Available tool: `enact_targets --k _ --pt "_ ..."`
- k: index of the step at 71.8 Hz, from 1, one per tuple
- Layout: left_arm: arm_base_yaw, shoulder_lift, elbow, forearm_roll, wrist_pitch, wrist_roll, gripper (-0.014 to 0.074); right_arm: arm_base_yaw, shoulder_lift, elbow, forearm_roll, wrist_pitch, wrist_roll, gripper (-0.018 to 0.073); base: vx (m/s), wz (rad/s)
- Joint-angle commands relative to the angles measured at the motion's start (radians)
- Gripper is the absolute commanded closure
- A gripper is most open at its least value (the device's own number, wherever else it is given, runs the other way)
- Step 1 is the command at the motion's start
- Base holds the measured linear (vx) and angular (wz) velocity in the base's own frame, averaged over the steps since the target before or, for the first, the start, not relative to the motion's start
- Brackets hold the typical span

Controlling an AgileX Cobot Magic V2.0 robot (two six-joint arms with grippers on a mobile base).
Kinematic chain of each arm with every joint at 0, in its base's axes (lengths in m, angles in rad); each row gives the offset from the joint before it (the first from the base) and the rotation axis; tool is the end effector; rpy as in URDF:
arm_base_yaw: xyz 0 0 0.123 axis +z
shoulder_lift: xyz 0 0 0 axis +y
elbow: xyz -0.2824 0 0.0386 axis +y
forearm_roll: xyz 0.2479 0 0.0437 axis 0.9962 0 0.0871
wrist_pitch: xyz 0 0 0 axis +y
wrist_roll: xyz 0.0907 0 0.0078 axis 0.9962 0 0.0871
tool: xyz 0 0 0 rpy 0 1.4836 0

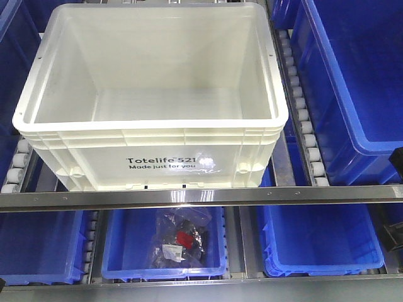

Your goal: Place moving items into box and shelve

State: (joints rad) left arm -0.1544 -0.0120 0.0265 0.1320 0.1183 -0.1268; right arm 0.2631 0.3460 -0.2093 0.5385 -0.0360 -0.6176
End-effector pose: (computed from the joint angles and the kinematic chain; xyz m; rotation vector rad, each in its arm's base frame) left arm 0.0561 -0.0073 0.1941 0.1161 1.6122 -0.1034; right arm 0.0873 0.0218 0.2628 -0.2569 1.5700 0.1286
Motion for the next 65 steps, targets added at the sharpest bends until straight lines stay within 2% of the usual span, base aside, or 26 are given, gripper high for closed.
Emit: enact_targets --k 1,62,65 --pt "-0.004 -0.015 0.020 -0.001 -0.087 -0.005 0.0604 0.000 0.011 -0.030 -0.002 -0.073 -0.001 0.0567 0.00 0.00" --pt "-0.004 -0.015 0.020 -0.001 -0.087 -0.005 0.0603 0.000 0.012 -0.030 -0.002 -0.073 -0.001 0.0567 0.00 0.00" --pt "-0.004 -0.015 0.020 -0.001 -0.087 -0.005 0.0603 0.000 0.012 -0.026 -0.026 -0.077 -0.005 0.0567 0.00 0.00"
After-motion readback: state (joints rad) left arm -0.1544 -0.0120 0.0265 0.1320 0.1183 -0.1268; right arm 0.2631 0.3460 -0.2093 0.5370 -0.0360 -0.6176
